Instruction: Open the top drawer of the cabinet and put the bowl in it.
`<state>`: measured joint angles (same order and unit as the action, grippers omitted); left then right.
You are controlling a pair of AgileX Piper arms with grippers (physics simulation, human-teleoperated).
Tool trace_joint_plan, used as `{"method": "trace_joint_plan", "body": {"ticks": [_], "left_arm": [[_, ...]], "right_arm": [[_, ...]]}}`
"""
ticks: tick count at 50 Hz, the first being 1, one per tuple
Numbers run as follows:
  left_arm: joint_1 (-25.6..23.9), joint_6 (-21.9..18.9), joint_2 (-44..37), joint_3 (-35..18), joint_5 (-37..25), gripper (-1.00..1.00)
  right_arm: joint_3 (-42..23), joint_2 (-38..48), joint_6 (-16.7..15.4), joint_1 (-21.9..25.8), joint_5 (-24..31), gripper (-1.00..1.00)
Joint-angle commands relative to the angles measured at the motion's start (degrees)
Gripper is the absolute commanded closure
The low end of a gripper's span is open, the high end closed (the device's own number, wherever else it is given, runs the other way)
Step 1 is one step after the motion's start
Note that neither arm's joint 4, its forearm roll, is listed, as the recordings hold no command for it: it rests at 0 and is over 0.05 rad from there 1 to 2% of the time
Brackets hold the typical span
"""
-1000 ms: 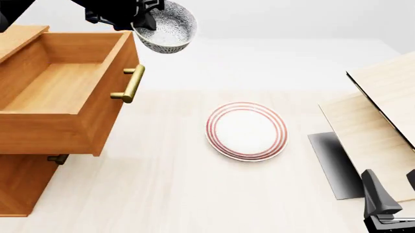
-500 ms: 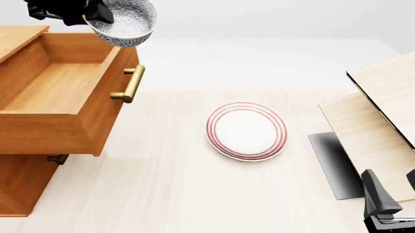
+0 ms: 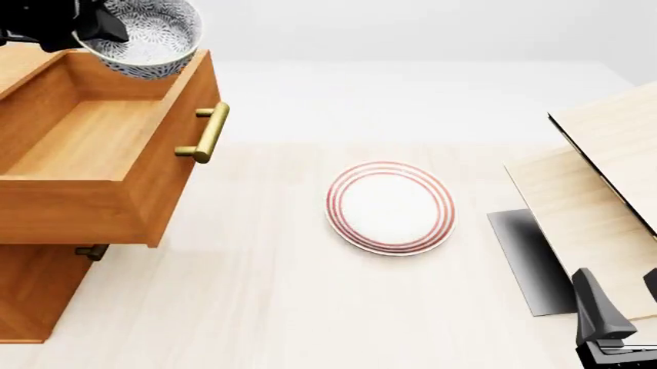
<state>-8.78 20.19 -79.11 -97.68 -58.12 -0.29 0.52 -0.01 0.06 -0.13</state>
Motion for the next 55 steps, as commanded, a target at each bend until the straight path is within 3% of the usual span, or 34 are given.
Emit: {"method": "trace_joint_plan", "body": {"ticks": [1,38,55], "left_arm": [[2.45,0.68,3.11,4.12,1.87,1.00],[9.51,4.95,9.53,17.88,10.31,1.00],[12.07,5.25,10.17,20.76,12.36,1.00]], "right_arm": [[0.04,-0.07,0.01,-0.03,0.02,-1.00],[0.04,-0.09,0.01,-0.02,0.02,-1.00],[0.04,-0.07,0.00,-0.01,0.02,-1.00]]}}
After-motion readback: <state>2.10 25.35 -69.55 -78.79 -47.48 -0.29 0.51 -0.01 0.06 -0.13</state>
